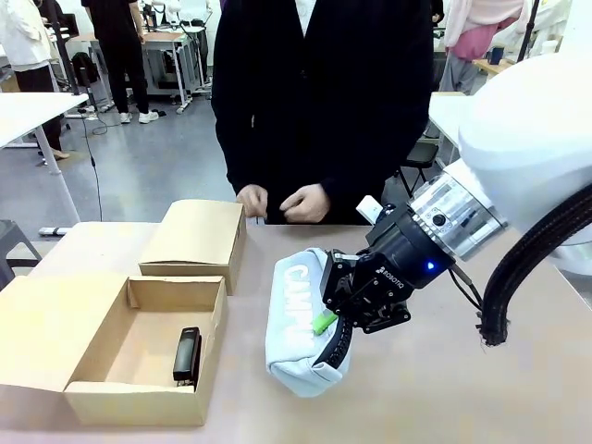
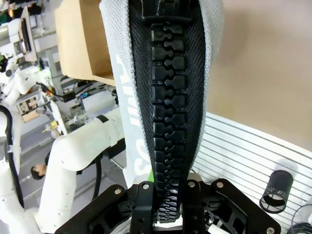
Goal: Place items inside the box.
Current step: Pick up a Pencil pouch or Stapler and place it inside the Mailer Box closest to the robot.
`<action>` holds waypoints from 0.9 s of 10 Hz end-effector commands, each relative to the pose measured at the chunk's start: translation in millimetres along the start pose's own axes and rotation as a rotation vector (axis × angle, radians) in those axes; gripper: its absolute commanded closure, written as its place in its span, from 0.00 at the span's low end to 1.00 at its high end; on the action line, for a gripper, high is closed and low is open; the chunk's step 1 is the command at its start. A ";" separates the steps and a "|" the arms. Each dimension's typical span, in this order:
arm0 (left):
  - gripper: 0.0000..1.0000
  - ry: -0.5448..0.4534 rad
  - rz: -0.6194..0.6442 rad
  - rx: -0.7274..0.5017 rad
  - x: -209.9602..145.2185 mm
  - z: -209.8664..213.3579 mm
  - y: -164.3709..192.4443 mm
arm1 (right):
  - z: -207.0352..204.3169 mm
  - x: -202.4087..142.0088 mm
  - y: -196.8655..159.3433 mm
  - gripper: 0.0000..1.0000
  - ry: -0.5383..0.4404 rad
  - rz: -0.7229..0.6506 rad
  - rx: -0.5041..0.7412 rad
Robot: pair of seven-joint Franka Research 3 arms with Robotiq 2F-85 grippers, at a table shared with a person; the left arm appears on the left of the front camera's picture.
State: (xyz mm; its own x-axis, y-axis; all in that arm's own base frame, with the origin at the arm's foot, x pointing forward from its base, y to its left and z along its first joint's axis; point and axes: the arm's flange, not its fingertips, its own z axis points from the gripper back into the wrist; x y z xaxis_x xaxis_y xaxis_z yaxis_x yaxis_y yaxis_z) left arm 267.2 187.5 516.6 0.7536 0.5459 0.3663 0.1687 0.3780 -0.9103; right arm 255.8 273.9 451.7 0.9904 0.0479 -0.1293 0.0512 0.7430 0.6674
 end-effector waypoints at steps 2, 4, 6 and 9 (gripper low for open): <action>0.00 -0.012 -0.016 -0.024 -0.2 0.0 -0.4 | -3.3 2.6 7.9 0.91 -0.019 0.004 0.029; 0.00 -0.012 -0.016 -0.024 -0.2 0.0 -0.4 | -23.7 17.1 53.4 0.91 -0.083 0.016 0.076; 0.00 -0.012 -0.016 -0.024 -0.2 0.0 -0.4 | -62.7 32.2 111.5 0.91 -0.068 0.056 0.059; 0.00 -0.012 -0.016 -0.024 -0.2 0.0 -0.4 | -141.6 56.4 176.2 0.91 -0.096 0.006 -0.033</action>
State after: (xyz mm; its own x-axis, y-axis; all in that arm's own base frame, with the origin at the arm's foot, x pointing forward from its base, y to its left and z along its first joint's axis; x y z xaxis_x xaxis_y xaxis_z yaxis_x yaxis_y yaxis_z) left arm 267.4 187.4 516.5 0.7538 0.5455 0.3664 0.1687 0.3782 -0.9102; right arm 282.1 468.3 463.3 0.9971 0.0499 -0.0579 0.0038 0.7242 0.6896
